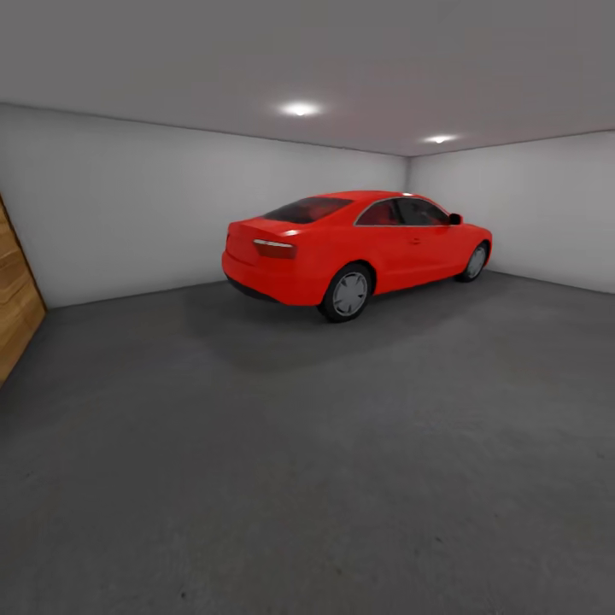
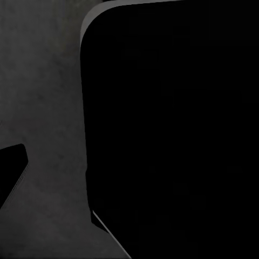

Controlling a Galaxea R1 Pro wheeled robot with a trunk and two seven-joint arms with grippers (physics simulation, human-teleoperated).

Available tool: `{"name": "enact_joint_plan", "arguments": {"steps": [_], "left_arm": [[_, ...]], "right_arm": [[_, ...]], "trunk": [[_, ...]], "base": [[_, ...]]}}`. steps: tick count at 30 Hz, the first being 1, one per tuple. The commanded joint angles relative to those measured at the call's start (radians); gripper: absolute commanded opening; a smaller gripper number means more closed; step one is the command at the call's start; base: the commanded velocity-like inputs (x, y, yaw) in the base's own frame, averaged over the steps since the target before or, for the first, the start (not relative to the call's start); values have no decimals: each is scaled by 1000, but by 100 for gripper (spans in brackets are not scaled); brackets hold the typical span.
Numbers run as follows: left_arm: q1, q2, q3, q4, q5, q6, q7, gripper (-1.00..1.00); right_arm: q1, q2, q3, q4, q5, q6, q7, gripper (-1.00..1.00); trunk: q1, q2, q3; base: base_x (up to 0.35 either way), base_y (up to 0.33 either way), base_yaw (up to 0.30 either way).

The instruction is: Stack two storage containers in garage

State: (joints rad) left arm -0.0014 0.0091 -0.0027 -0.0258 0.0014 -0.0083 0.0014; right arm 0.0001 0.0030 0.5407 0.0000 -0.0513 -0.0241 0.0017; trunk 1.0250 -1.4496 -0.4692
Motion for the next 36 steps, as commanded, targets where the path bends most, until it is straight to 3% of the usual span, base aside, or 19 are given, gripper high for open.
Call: {"name": "enact_joint_plan", "arguments": {"steps": [1, 36], "left_arm": [[0, 0, 0, 0, 0, -1, 0, 100], [0, 0, 0, 0, 0, -1, 0, 100]], "right_arm": [[0, 0, 5, 0, -5, -3, 1, 100], [0, -2, 5, 0, -4, -14, 3, 100]], "trunk": [[0, 0, -1], [0, 0, -1]], "base": [[0, 0, -285], [0, 0, -285]]}}
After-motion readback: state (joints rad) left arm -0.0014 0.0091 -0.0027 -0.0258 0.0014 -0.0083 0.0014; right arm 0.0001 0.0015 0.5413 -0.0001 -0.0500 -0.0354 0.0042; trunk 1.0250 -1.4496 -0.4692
